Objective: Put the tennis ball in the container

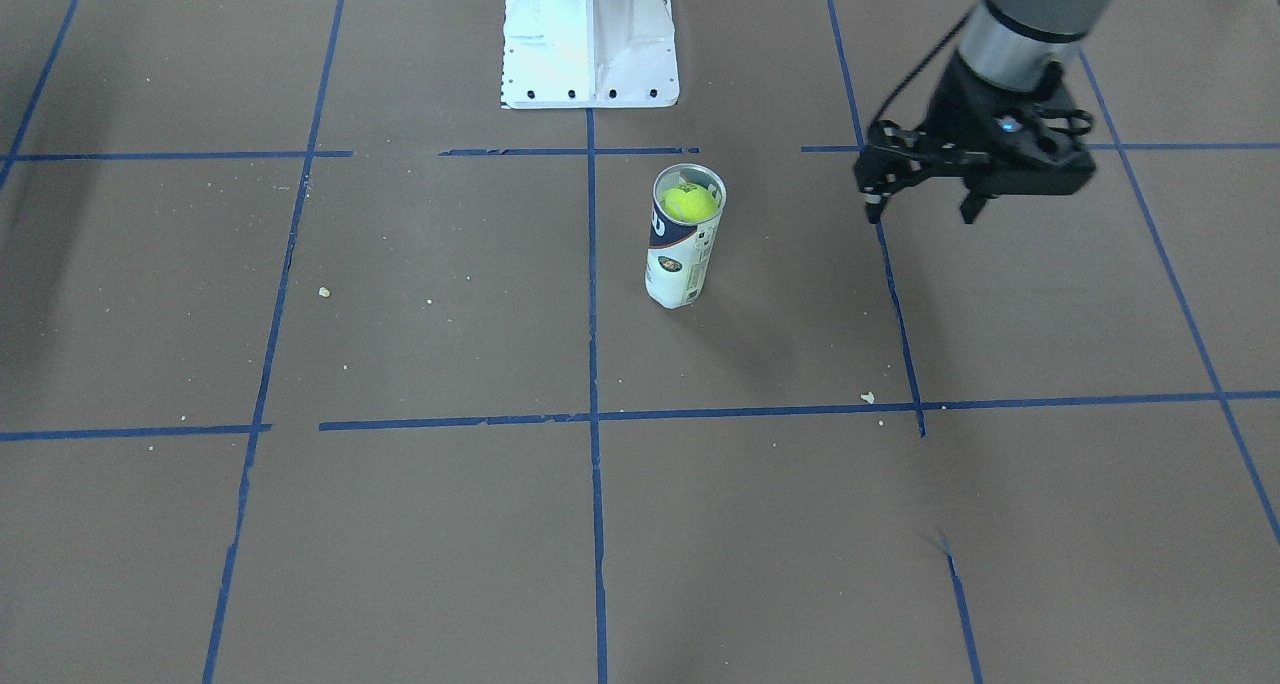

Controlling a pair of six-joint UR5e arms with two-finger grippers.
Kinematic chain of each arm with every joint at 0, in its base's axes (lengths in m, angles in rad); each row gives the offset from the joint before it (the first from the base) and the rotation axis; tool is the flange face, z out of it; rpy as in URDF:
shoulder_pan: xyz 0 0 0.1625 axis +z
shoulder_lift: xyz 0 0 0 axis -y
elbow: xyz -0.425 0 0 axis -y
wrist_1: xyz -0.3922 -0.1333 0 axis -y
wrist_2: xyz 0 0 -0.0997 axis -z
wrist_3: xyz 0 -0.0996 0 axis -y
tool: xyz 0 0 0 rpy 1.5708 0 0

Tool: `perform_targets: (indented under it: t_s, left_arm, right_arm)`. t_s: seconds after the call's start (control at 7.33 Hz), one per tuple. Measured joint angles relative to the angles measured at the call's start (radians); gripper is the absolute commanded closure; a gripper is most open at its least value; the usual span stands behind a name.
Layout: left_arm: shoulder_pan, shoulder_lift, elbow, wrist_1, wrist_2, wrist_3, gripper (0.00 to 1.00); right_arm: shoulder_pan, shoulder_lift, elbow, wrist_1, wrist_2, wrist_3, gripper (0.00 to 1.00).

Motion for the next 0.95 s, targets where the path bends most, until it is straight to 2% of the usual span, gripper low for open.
perform_targets:
  t_s: [0.27, 0.41, 0.68, 0.95]
  left_arm:
    - [-0.227, 0.141, 0.101, -0.007, -0.062, 0.422, 0.0]
    - [-0.314, 0.21, 0.158, -0.029, -0.087, 0.575, 0.0]
    - [-0.426, 0.369, 0.222, -0.134, -0.125, 0.73, 0.0]
    - [-0.459, 0.479, 0.249, -0.17, -0.155, 0.756, 0.0]
  right_arm:
    - [0.0, 0.0, 0.0, 0.0, 0.0, 0.0, 0.0]
    - [0.0, 0.0, 0.0, -0.001, 0.0, 0.0, 0.0]
    - [0.0, 0.0, 0.0, -0.001, 0.0, 0.0, 0.0]
    - [0.0, 0.001, 0.0, 0.0, 0.0, 0.0, 0.0]
